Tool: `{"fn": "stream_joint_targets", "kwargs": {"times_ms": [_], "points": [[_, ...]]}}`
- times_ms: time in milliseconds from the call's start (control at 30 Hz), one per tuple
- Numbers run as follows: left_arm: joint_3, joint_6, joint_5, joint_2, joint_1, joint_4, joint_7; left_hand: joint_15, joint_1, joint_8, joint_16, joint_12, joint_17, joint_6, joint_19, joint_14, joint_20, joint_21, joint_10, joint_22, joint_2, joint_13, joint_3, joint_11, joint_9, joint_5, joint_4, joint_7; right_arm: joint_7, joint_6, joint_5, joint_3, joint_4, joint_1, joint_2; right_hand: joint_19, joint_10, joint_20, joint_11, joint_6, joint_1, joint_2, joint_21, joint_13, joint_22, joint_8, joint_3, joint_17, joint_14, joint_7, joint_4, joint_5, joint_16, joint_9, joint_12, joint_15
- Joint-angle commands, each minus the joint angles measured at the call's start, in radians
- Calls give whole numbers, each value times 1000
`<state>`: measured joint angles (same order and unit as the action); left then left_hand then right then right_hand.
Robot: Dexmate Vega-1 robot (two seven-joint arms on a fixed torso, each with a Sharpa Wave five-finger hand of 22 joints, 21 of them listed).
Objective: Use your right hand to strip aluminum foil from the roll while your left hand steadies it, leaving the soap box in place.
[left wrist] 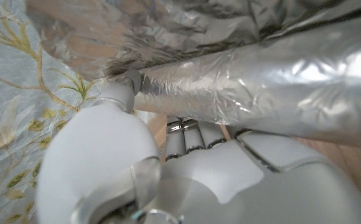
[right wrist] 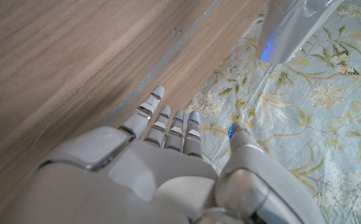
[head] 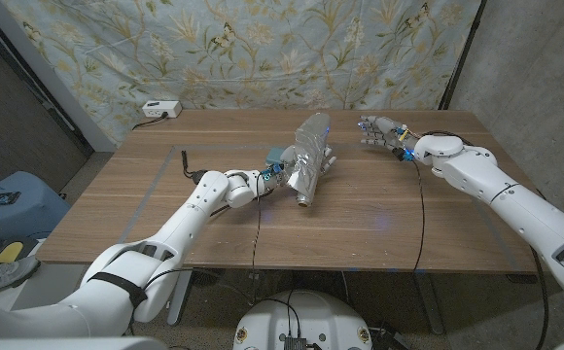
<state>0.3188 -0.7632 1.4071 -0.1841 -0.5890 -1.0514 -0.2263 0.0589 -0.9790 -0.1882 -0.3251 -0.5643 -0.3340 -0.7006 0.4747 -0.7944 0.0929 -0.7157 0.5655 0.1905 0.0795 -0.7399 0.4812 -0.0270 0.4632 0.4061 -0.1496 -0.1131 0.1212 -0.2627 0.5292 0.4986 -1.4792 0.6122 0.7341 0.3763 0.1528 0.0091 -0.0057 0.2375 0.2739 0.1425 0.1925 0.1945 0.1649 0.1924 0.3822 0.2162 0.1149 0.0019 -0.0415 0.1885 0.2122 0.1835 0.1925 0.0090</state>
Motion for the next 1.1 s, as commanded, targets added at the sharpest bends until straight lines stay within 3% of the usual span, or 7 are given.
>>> {"fn": "stream_joint_targets", "kwargs": {"times_ms": [33, 367, 700, 1000, 1100], "points": [[-11, -9, 5, 5, -3, 17, -19, -2, 8, 2, 8, 11, -2, 18, -12, 17, 6, 3, -17, 2, 8, 5, 1, -10, -2, -7, 4, 1, 9, -35, -6, 11, -21, -12, 9, 3, 3, 2, 9, 3, 0, 6, 1, 2, 5, 3, 2, 3, 5, 6, -2, -4, 8, 5, 4, 7], [-13, -5, -2, 4, 0, 19, -29, -13, 19, 6, 22, 32, -1, 48, -29, 36, 9, 7, -49, 2, 4, 23, -2, -25, -8, -9, 4, -3, 28, -102, -12, 19, -96, -35, 43, 3, 3, 3, 11, 3, 0, 5, 1, 2, 5, 3, 2, 3, 5, 7, -3, -4, 8, 5, 4, 10], [-12, 6, -19, -4, 5, 3, -12, -21, 24, 6, 33, 45, -1, 62, -40, 54, 13, 9, -64, 2, 4, 36, -3, -32, -14, -11, 3, -1, -26, -185, -28, 14, -210, -27, 77, 6, 9, 4, 23, 6, 8, 2, 1, 2, 5, 4, 3, 0, 5, 14, -12, -4, 7, 5, 6, 17], [-4, 8, -31, -15, 19, 8, -48, -39, 27, 10, 47, 71, -3, 99, -64, 87, 22, 16, -104, 1, 0, 54, -7, -47, -23, -15, -1, -9, -53, -202, -22, 6, -248, -6, 82, 6, 12, 7, 28, 8, 12, 1, 1, 2, 5, 4, 4, -1, 5, 16, -17, -4, 6, 5, 7, 19], [-1, 8, -36, -17, 24, 19, -71, -57, 38, 15, 65, 97, 0, 146, -82, 125, 33, 22, -142, 2, -3, 67, -13, -66, -32, -18, 1, -23, -56, -209, -23, 8, -258, -4, 86, 7, 11, 7, 28, 8, 13, 1, 1, 2, 5, 4, 4, -1, 4, 18, -18, -4, 6, 5, 7, 20]]}}
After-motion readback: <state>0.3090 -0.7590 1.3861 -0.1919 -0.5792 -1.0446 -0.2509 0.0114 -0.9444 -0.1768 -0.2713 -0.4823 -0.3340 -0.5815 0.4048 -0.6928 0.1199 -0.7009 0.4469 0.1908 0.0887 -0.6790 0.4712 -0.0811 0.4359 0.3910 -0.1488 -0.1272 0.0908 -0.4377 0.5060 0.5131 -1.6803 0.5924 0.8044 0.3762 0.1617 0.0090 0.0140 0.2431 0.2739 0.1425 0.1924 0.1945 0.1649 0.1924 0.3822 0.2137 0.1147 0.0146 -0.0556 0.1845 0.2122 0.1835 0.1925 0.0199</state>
